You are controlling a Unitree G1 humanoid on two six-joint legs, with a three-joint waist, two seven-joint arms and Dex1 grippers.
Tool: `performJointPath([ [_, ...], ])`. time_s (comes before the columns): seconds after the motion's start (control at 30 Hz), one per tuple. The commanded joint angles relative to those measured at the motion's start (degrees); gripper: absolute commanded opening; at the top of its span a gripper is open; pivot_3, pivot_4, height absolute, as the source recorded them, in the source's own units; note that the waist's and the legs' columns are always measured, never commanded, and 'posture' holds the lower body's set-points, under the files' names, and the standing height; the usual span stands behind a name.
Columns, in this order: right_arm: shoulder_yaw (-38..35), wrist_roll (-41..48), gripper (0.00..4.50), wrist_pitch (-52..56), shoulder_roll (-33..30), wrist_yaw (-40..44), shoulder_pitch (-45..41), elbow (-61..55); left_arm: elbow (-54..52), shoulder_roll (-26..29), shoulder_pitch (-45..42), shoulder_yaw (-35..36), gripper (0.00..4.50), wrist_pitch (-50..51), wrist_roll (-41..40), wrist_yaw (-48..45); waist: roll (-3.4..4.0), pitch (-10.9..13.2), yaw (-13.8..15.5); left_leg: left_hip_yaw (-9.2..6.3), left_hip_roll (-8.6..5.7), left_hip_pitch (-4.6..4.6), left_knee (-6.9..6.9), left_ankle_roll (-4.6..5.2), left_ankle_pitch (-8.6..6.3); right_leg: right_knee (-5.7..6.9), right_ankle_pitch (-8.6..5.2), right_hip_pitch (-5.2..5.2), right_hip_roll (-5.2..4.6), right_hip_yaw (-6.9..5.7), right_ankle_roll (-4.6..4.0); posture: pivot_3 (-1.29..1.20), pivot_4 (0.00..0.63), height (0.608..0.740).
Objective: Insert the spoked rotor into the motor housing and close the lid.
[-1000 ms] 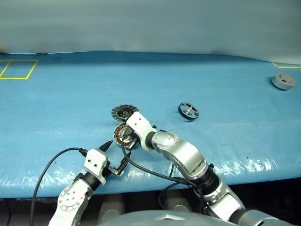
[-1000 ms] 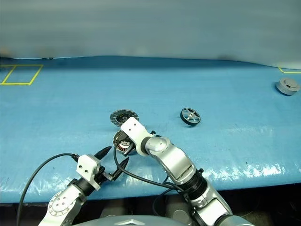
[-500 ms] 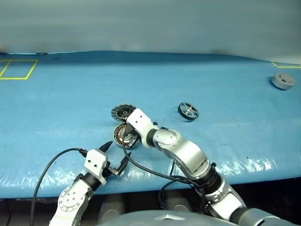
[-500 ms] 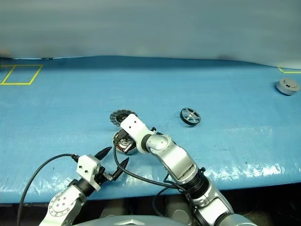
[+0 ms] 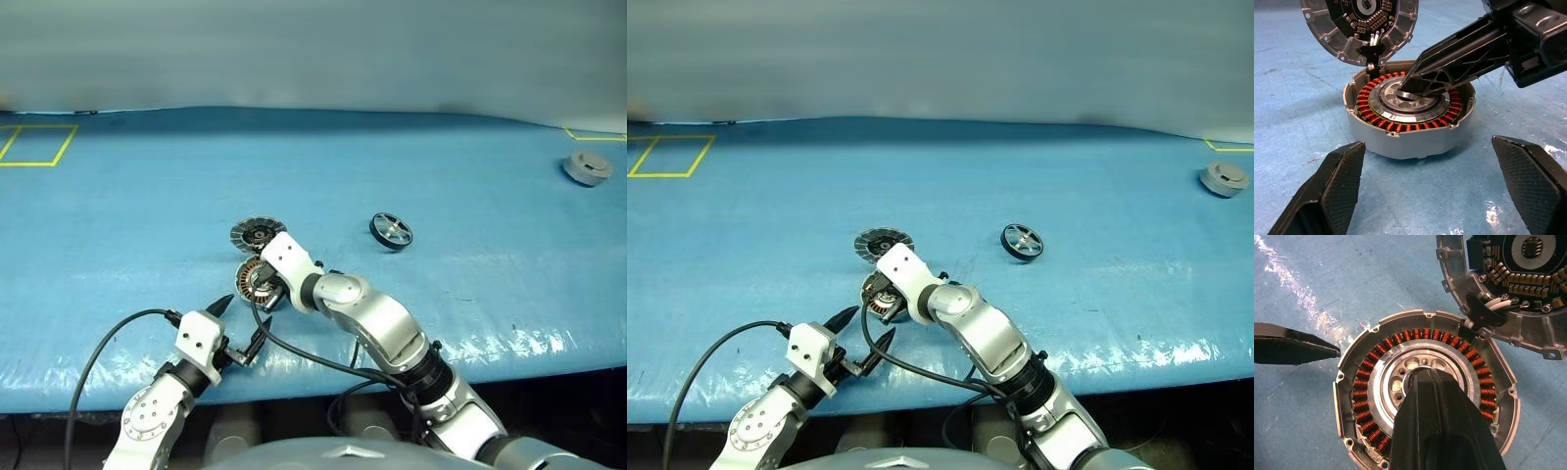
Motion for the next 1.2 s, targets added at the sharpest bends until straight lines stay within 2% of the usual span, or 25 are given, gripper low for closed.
performJointPath([
  [0.03, 0.0, 0.7, 0.04, -1.2, 1.2, 0.5, 0.1, -0.6, -0.1, -0.2, 0.1, -0.1, 4.5, -1.3, 0.0, 0.1, 0.0, 0.0, 0.0, 0.0, 0.0, 0.0, 0.0, 0.0, 0.0, 0.0, 0.0, 0.0, 0.0, 0.0, -0.01, 0.0, 0.15, 0.74],
  [0.77, 1.2, 1.9, 0.04, 0.8, 1.4, 1.3, 0.8, -4.9, -0.3, 0.1, 0.0, -0.3, 4.5, -0.7, 0.0, -0.2, 0.0, 0.0, 0.0, 0.0, 0.0, -0.03, -0.01, 0.0, 0.0, -0.01, 0.0, -0.02, -0.02, -0.01, -0.01, 0.0, 0.15, 0.74],
  [1.2, -1.8, 1.2, 0.04, -0.4, 2.3, -1.3, 1.5, -3.1, -0.3, 0.6, -0.1, -0.2, 4.5, -0.6, -0.1, -0.6, 0.0, 0.0, 0.0, -0.01, -0.01, -0.04, -0.01, 0.0, 0.0, -0.01, 0.0, -0.03, -0.02, -0.01, -0.01, 0.0, 0.15, 0.74],
])
